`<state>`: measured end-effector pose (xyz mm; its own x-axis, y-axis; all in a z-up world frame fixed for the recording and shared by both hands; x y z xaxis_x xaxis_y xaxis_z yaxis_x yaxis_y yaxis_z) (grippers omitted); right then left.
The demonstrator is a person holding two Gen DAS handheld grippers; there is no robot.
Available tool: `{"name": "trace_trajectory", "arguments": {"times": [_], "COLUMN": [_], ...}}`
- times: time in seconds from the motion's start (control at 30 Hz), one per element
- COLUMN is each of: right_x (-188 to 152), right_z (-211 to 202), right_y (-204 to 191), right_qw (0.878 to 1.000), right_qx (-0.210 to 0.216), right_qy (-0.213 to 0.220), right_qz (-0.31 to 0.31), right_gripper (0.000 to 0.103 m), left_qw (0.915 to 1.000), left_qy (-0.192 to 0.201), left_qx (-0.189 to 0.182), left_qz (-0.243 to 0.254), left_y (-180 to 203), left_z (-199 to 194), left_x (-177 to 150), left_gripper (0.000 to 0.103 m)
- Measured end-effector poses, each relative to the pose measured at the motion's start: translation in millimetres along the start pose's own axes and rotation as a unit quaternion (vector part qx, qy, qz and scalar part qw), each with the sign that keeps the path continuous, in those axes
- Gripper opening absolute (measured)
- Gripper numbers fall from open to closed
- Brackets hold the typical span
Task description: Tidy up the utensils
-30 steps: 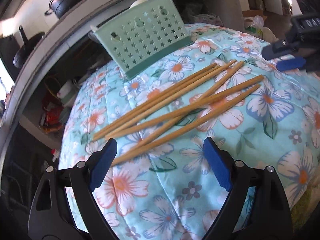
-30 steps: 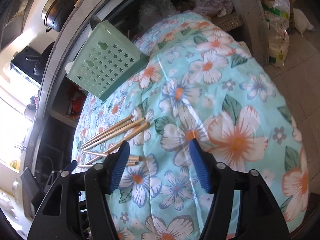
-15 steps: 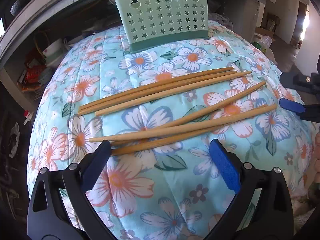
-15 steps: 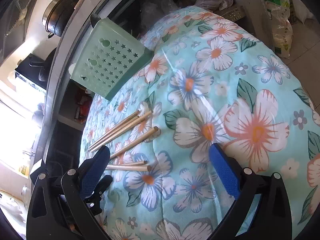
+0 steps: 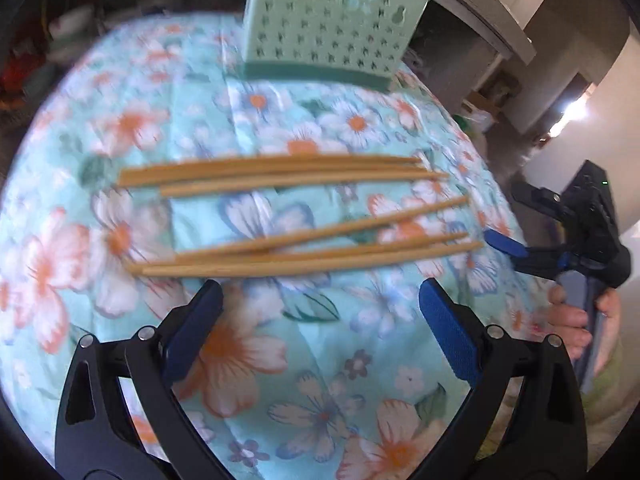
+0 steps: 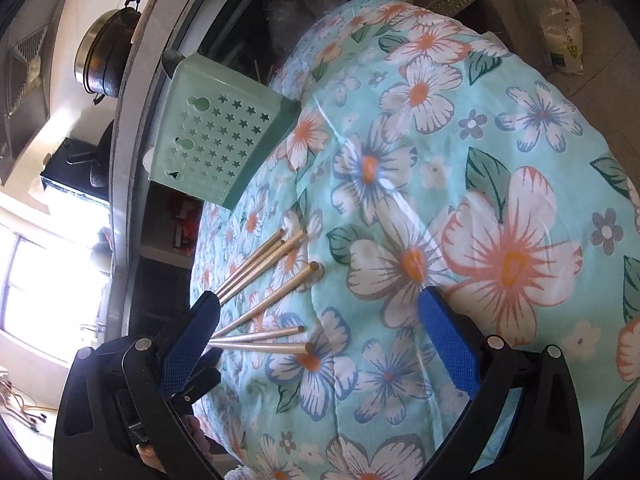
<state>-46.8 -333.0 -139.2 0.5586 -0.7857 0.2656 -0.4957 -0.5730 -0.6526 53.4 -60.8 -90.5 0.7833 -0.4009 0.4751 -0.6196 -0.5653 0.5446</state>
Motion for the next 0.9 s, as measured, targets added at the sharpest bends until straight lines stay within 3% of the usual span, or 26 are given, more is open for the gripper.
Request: {"name": "trace_trajectory", "arguments": {"times": [0.17, 0.5, 0.63, 0.83, 0.9], "right_x": [0.3, 0.8, 0.1, -1.0, -1.1], "right_z": [0.6, 2.5, 3.1, 2.9, 2.3], "right_y": [-1.7, -4.0, -6.1, -7.0, -6.0], "right_qw": [1.0, 1.0, 1.0, 1.0, 1.0], "right_qx": [-0.007, -0.019, -0.025, -0.027, -0.024], "right_qy": [-0.007, 0.001, 0.007, 0.009, 0.009], "right_qz": [0.008, 0.016, 0.012, 0.001, 0.001], "right_gripper": [0.097, 0.097, 0.097, 0.097, 0.097], "left_qw": [0.9991, 0.9988, 0.9984, 0.9884, 0.9872], "left_qy": [0.023, 0.023, 0.011, -0.028, -0.032], "left_qx": [-0.035, -0.032, -0.008, 0.086, 0.097], "left_qz": [0.0, 0.029, 0.054, 0.122, 0.123], "left_y": [-3.8, -1.1, 5.4, 23.0, 23.4], "left_z": [-4.9, -6.9, -1.7, 17.9, 19.3], "left_x": [-2.9, -7.5, -9.6, -16.5, -15.3], "left_gripper": [0.095, 0.095, 0.095, 0.095, 0.095]}}
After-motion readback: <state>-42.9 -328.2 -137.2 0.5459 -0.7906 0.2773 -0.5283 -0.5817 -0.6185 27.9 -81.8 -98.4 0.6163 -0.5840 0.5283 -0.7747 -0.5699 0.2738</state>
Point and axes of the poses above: each gripper's, at about its wrist camera, not at the fingertips, and z roughly the way its jaws point, y to its right, x to its top, the point moved 3 cm from there along z, roughly the way its jaws point, and after that the axes turned 13 degrees about -x, right-handed, at the moved point
